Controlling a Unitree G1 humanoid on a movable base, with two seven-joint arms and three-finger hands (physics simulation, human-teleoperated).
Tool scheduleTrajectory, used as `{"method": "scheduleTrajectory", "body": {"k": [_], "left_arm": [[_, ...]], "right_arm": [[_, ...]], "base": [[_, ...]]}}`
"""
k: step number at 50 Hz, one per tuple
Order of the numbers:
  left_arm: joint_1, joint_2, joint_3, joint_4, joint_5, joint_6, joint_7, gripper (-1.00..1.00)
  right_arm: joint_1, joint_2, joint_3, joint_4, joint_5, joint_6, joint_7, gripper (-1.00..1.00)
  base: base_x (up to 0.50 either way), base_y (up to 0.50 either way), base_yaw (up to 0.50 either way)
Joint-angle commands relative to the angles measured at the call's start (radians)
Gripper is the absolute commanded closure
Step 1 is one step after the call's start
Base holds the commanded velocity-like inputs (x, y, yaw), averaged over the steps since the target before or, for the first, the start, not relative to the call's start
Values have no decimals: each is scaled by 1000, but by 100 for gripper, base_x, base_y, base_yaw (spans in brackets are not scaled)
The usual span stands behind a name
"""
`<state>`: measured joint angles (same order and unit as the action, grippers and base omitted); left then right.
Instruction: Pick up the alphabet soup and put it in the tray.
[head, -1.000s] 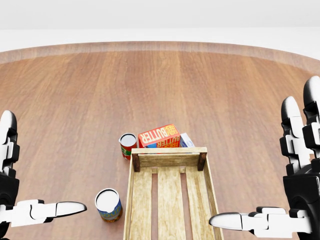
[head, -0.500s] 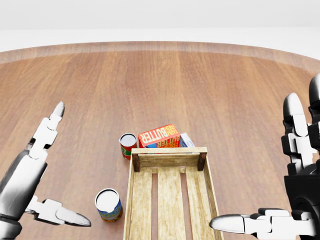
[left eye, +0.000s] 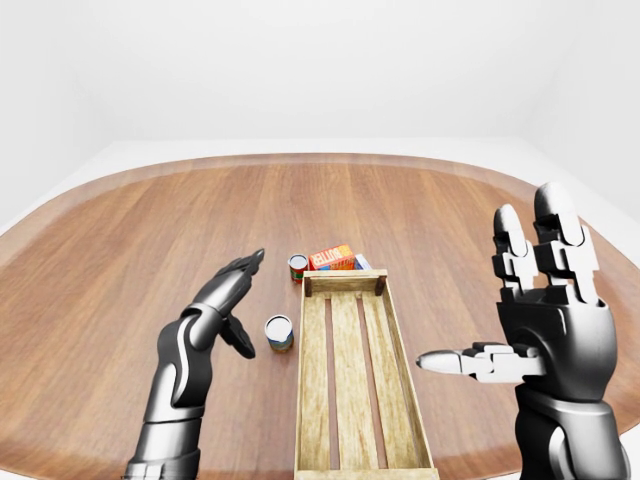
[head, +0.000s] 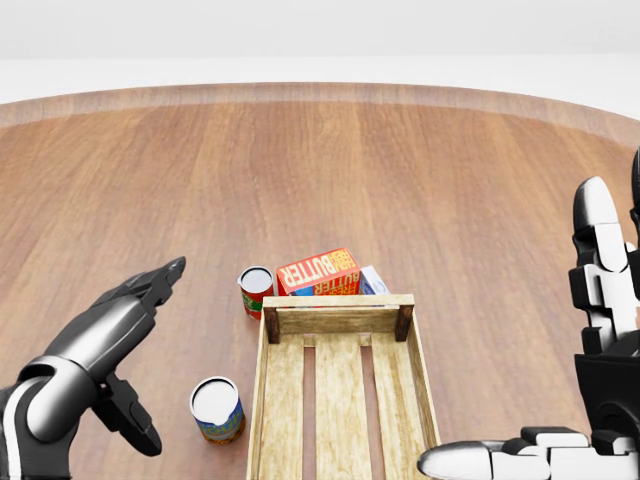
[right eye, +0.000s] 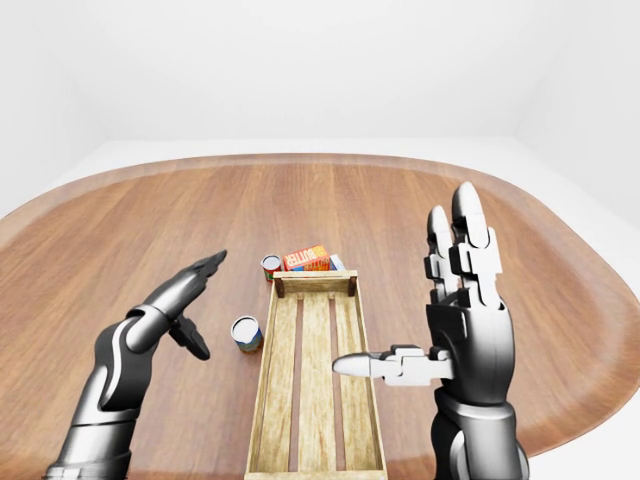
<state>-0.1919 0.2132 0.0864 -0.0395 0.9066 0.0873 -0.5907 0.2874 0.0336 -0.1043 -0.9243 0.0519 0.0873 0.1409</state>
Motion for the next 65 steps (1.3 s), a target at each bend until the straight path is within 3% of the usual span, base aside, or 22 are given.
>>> {"method": "scheduleTrajectory", "body": {"k": [1,2,5,11,21,44,65], "left_arm": [[-120,3,-44,196,83,0,-68,-100],[-119,-2,-48,241,75,0,-25,-100],[-125,-15,-62,215,82,0,-90,-100],[-155,-47,-95,331,78,0,-80,-100],[-226,-57,-117,503,60,0,-8,-100],[-380,-33,-134,866,13,0,124,-100],[-469,-31,-144,1046,-9,0,186,-100]], "right_arm": [[3,5,-12,2,11,0,5,-98],[3,5,-16,-2,15,0,6,-98],[3,5,-11,-15,12,0,5,-98],[3,4,-8,-16,12,0,3,-98],[7,7,-13,-22,15,0,5,-98],[0,6,-16,-17,20,0,1,-98],[2,8,-16,-22,21,0,3,-98]], "base": [[0,0,0],[0,0,0],[0,0,0],[0,0,0],[0,0,0],[0,0,0],[0,0,0]]}}
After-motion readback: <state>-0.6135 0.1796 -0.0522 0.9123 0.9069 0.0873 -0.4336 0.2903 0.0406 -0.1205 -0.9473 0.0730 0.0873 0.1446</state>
